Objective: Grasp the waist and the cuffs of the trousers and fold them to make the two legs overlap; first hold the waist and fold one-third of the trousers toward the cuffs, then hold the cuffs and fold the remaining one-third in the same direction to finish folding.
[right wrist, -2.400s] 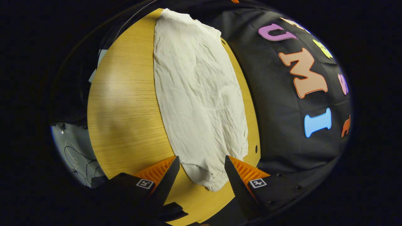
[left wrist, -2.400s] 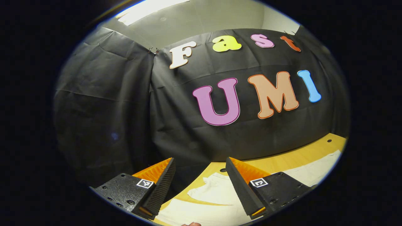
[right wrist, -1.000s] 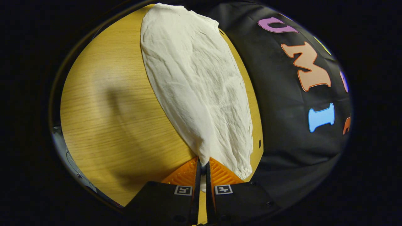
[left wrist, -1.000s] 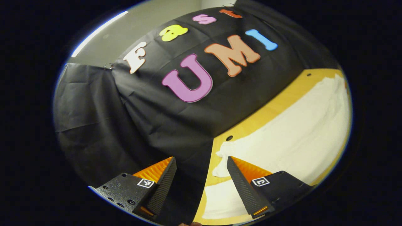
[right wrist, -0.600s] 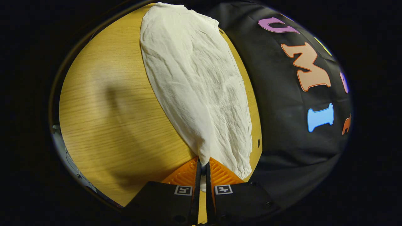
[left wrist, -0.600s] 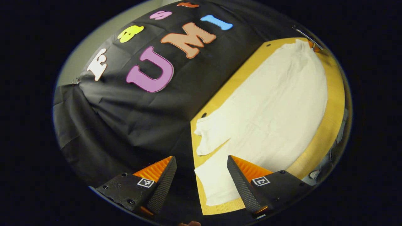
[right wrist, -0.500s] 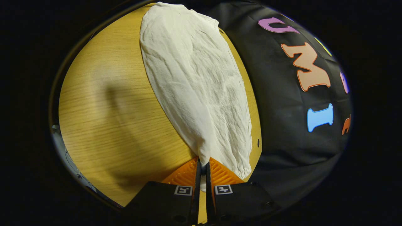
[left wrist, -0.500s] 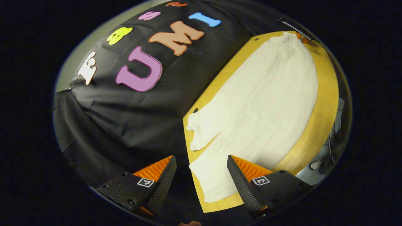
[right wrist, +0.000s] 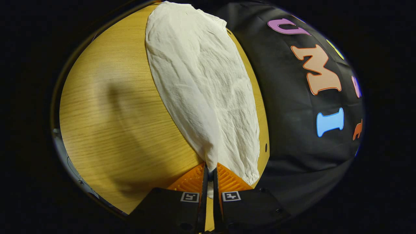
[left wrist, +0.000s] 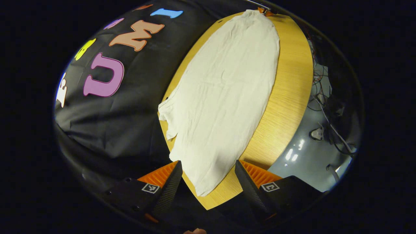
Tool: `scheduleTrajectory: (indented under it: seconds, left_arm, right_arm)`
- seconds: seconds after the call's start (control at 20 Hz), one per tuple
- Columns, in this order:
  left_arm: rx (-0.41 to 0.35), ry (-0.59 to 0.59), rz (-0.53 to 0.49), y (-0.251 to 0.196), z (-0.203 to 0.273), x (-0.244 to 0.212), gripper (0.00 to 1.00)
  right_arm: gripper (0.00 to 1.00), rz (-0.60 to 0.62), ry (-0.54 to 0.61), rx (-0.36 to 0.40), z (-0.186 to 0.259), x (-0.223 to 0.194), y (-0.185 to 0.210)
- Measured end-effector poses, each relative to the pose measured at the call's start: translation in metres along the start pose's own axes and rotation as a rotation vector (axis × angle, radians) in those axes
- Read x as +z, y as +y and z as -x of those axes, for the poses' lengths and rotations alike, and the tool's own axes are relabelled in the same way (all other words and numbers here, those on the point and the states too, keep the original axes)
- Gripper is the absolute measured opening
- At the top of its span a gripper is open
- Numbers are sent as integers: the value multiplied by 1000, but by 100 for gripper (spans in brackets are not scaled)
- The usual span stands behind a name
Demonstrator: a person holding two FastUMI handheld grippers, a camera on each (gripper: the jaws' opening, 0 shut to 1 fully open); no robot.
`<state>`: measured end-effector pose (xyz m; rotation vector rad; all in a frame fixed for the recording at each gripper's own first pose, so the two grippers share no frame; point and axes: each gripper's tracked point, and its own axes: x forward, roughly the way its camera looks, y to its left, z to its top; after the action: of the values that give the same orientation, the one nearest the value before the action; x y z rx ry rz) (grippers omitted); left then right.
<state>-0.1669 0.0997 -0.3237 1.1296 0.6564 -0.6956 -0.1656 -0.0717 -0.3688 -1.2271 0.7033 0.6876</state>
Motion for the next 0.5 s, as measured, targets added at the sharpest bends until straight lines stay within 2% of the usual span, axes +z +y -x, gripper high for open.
scheduleTrajectory:
  seconds: [0.05, 0.3, 0.35, 0.5]
  left_arm:
    - [-21, 8, -15, -5, -4, -3, 100]
    - [-44, 4, -72, -6, -18, 0, 96]
    - [-43, 3, -87, -2, -21, 0, 92]
    - [-45, 0, -114, 5, -33, 4, 91]
  right_arm:
    - [12, 1, 0, -1, 0, 0, 0]
    - [11, 0, 1, -6, 0, 0, 0]
    - [11, 0, 1, -7, 0, 0, 0]
    - [11, -5, 2, -9, 0, 0, 0]
